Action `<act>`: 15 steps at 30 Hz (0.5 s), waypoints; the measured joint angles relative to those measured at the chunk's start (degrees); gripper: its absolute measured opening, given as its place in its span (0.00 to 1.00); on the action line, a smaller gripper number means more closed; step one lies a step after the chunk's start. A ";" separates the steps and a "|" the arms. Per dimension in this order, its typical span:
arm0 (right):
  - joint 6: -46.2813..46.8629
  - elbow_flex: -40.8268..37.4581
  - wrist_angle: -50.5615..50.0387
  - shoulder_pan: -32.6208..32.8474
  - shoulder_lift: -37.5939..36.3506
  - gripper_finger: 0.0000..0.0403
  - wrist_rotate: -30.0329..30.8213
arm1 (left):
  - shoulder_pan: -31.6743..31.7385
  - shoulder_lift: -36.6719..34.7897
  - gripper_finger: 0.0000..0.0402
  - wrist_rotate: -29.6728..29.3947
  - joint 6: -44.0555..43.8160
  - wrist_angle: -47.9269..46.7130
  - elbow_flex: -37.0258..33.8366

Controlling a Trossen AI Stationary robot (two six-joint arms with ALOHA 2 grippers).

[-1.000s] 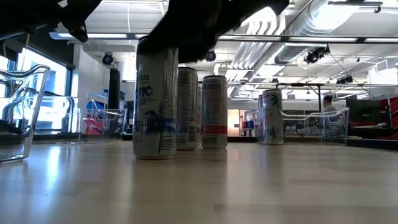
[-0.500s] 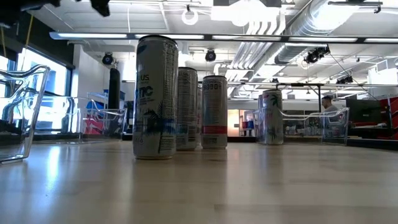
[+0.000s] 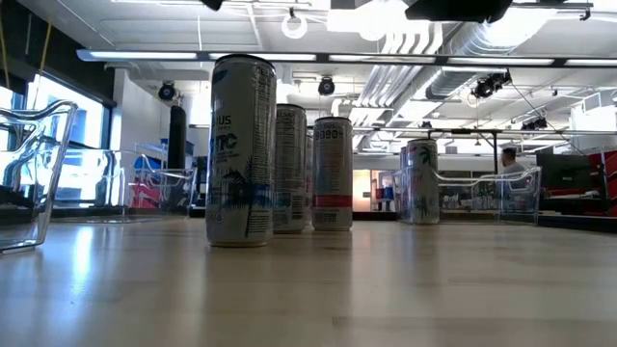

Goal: Sort soda cans
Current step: Put the white blue soda can into the bottom transparent bin

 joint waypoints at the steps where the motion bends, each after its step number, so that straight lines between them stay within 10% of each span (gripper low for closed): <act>1: -0.42 -0.02 0.20 0.00 0.00 0.88 -0.02 | 0.00 1.55 0.80 0.01 0.01 -2.36 1.80; 15: -1.05 -0.02 0.64 0.00 0.00 0.88 -0.09 | 0.12 17.53 0.88 -0.03 0.57 -13.64 11.48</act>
